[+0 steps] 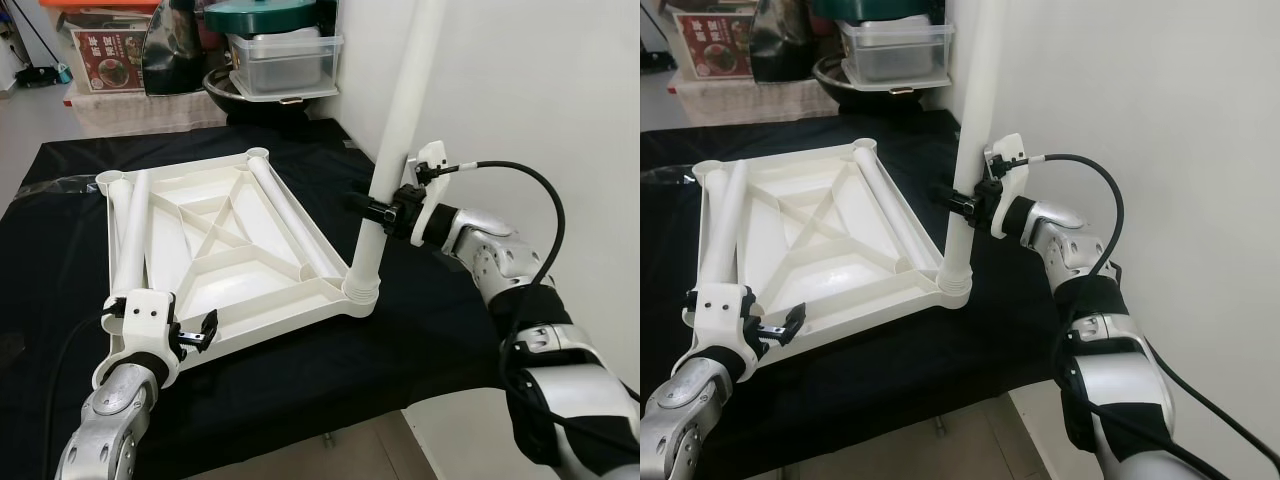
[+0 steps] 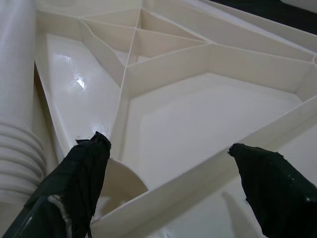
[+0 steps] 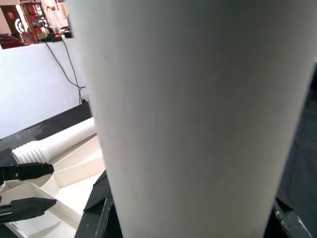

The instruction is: Building children table

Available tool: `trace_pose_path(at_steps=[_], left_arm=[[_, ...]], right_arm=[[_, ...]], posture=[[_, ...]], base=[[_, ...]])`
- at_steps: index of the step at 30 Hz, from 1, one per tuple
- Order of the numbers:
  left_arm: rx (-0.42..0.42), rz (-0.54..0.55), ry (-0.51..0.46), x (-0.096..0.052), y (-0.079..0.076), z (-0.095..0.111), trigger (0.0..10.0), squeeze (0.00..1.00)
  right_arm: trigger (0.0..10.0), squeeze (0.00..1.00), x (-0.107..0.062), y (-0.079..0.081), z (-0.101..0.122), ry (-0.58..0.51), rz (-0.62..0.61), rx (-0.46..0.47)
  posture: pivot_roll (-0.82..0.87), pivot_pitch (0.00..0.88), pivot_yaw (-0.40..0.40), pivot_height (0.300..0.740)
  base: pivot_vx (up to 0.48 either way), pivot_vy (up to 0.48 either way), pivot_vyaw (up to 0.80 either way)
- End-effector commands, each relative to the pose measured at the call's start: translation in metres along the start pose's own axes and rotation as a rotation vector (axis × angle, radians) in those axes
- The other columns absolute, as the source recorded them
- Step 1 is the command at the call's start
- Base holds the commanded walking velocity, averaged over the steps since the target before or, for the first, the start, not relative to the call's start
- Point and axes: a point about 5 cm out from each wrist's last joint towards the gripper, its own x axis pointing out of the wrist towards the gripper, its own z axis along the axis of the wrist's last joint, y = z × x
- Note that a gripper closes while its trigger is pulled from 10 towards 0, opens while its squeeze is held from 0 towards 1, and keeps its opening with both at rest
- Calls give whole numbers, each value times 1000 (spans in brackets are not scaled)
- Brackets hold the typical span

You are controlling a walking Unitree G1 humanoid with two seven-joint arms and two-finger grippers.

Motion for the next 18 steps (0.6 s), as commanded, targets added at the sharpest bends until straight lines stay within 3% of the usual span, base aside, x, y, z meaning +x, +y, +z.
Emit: trace_pose_path(at_steps=[1,4,5,6,8,10,11,12,13,15,18], left_arm=[[-5,-8,56,-1,-1,-12,10000,0],[-3,-7,58,-2,-1,-13,10000,0],[-2,-4,59,-3,0,-13,10000,0],[-2,-4,59,-3,0,-13,10000,0],[-1,6,58,-4,2,-13,10000,0],[-1,6,58,-4,2,-13,10000,0],[-1,11,58,-5,3,-13,10000,0],[-1,11,58,-5,3,-13,10000,0],[-2,17,58,-5,4,-13,10000,0],[-3,26,60,-6,5,-14,10000,0],[-4,33,60,-7,6,-14,10000,0]], right_arm=[[0,0,2,3,-11,-25,20,126],[0,0,4,7,-19,-15,2,105],[0,0,6,6,-26,14,-77,87],[0,0,6,6,-26,14,-77,87],[0,0,4,-5,-40,72,-401,55],[0,0,4,-5,-40,72,-401,55],[0,0,-2,-11,-47,99,-590,62],[0,0,-2,-11,-47,99,-590,62],[0,0,-11,-15,-56,100,-817,64],[0,0,-23,-11,-66,78,-1086,76],[0,0,-23,0,-73,55,-1180,109]], posture=[[69,0,-60,740],[70,0,-61,740],[70,0,-63,740],[70,0,-63,740],[73,0,-70,740],[73,0,-70,740],[68,0,-68,740],[68,0,-68,740],[67,0,-72,740],[70,0,-71,740],[70,0,-66,740]], base=[[0,0,0],[0,0,0],[0,0,0],[0,0,0],[0,0,0],[0,0,0],[0,0,0],[0,0,0],[0,0,0],[0,0,0],[0,0,0]])
